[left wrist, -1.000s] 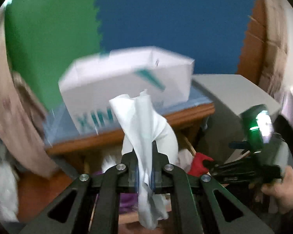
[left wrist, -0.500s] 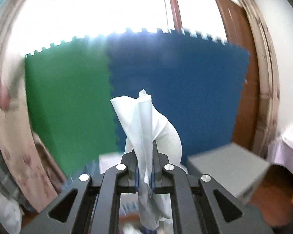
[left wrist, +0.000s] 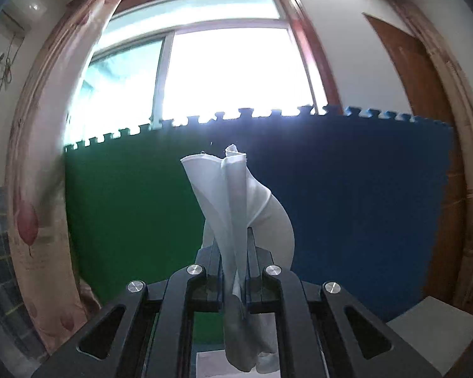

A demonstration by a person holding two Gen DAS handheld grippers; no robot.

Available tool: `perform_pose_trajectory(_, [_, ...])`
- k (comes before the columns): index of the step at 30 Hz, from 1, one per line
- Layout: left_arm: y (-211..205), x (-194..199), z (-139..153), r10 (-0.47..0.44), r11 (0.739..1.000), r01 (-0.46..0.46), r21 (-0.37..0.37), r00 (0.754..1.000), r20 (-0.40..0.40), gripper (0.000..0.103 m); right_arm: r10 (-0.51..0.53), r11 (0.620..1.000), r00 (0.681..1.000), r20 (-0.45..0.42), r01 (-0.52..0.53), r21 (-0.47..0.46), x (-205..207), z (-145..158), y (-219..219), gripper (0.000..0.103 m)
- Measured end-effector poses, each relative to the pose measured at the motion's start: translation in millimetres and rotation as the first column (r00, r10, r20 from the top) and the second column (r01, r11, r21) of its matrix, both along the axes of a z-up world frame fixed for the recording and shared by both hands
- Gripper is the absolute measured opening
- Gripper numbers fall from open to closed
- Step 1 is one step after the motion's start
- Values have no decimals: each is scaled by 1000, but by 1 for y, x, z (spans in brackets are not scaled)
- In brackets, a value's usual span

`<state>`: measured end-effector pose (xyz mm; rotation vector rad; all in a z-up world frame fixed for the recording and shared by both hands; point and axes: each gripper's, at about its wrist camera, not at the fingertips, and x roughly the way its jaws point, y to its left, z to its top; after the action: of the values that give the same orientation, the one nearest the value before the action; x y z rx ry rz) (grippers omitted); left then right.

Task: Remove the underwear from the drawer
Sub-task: 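Lift the white bra with the left gripper and drop it into the box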

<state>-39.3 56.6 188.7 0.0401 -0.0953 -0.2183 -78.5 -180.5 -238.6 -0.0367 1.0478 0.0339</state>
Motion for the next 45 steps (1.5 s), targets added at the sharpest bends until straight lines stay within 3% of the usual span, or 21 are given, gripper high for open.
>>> perform_pose_trajectory(6, [-16, 44, -17, 35, 998, -30, 48, 993, -114, 7, 5, 1000, 1000, -1, -5, 16, 0, 0, 0, 100])
perform_pose_trajectory(12, [-31, 78, -62, 68, 991, -36, 132, 968, -244, 8, -3, 999, 1000, -8, 3, 43, 0, 0, -2, 100])
perform_pose_trajectory(20, [-40, 129, -123, 138, 974, -55, 221, 913, -383, 8, -15, 997, 1000, -17, 16, 78, 3, 0, -4, 100])
perform_pose_trajectory(23, [-38, 144, -138, 166, 967, -71, 245, 903, -396, 8, 1, 998, 1000, -13, 0, 56, 0, 0, -3, 100])
perform_pose_trajectory(28, [-34, 168, -157, 210, 956, -82, 281, 861, -463, 7, -4, 996, 1000, -15, 6, 85, 1, 0, -4, 100])
perform_pose_trajectory(32, [-35, 187, -181, 287, 924, -101, 368, 819, -496, 8, 17, 997, 1000, -16, -16, 79, 1, 1, 1, 100])
perform_pose_trajectory(38, [-55, 208, -215, 411, 828, -91, 553, 769, -490, 8, 25, 996, 999, -26, -23, 85, 1, 0, 3, 100])
perform_pose_trajectory(40, [-64, 213, -229, 414, 813, -51, 580, 752, -514, 8, 24, 996, 999, -31, -21, 91, 3, -1, 2, 100])
perform_pose_trajectory(42, [-70, 218, -239, 391, 824, -6, 567, 730, -560, 8, 26, 995, 999, -34, -23, 92, 3, -1, 4, 100])
perform_pose_trajectory(44, [-71, 225, -244, 324, 869, 51, 493, 694, -643, 11, 31, 996, 999, -36, -28, 87, 3, -2, 5, 100])
perform_pose_trajectory(45, [-71, 230, -248, 301, 885, 76, 459, 659, -689, 18, 33, 996, 999, -37, -30, 84, 3, -2, 5, 100])
